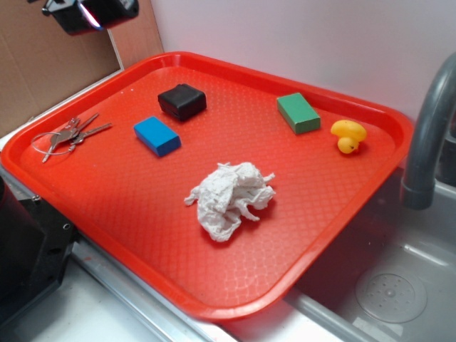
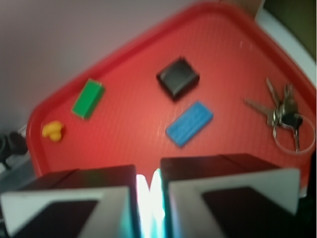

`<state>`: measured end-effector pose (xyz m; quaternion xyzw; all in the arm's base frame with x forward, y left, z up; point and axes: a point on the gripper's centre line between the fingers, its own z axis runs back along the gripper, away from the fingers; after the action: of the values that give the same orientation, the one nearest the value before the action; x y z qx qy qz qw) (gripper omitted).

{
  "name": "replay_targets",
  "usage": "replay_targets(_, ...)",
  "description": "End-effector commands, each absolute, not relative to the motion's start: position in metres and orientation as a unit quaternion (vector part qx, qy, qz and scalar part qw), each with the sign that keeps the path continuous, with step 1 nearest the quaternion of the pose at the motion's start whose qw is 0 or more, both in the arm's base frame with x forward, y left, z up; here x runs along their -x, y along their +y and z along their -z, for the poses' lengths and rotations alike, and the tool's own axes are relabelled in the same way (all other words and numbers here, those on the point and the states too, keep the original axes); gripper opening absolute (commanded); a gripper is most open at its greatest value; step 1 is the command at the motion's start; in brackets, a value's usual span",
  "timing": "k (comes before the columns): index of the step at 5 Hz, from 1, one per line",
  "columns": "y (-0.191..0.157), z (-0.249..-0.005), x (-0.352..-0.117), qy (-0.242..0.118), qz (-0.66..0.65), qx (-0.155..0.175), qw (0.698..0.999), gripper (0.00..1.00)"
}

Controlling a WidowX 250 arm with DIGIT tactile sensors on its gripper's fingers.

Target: Grab the blue block.

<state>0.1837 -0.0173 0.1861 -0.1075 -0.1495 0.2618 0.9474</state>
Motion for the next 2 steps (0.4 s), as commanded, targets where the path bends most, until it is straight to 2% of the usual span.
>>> replay_targets(1, 0.019, -0.156, -0.195, -0.121, -0.382, 0.032, 0.916, 1.00)
replay_targets(2, 0.038, -0.121, -0.196, -0.086, -0.494, 0.002, 0.865, 1.00)
